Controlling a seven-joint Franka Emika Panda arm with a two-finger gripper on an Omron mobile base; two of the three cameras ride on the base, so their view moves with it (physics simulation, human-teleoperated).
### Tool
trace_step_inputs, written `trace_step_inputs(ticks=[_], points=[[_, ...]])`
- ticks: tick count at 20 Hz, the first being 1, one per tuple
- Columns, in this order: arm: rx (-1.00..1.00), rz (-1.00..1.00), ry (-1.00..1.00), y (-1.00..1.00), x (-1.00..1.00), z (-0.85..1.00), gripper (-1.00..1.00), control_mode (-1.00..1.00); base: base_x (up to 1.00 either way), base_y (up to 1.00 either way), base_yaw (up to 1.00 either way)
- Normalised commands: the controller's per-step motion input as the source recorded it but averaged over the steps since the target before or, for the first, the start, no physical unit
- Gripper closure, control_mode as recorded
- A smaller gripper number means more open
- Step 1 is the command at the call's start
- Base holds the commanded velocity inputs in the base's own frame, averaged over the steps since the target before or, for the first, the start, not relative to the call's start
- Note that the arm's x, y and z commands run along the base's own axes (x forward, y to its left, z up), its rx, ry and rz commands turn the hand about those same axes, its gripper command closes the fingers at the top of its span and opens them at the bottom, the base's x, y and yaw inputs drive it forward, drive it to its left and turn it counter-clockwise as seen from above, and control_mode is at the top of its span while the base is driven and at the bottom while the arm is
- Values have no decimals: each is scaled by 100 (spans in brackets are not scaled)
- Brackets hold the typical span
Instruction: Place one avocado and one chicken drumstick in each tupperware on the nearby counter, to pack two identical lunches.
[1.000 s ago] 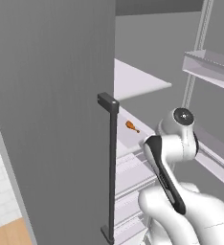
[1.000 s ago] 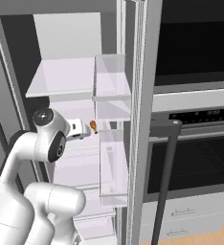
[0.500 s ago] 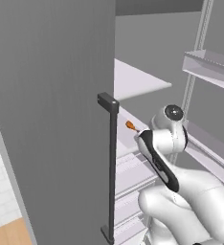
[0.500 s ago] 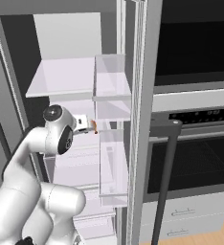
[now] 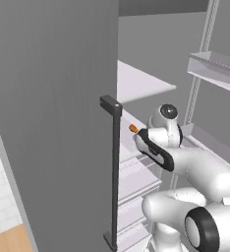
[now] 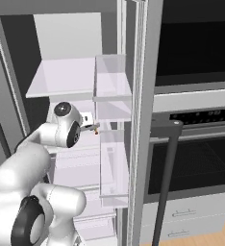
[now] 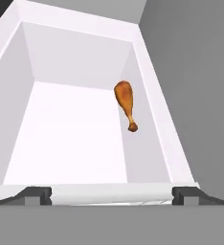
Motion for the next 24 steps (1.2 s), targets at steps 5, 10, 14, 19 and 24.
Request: trace_step_inputs(ticks=[5, 10, 14, 19, 24], points=[[0, 0, 1, 0, 45, -29, -100, -100, 0, 0, 0], [0, 0, 1, 0, 46, -18, -100, -100, 0, 0, 0], [0, 0, 3, 0, 48, -15, -100, -100, 0, 0, 0], [0, 0, 5, 0, 46, -16, -100, -100, 0, 0, 0], [0, 0, 5, 0, 43, -21, -100, -100, 0, 0, 0]])
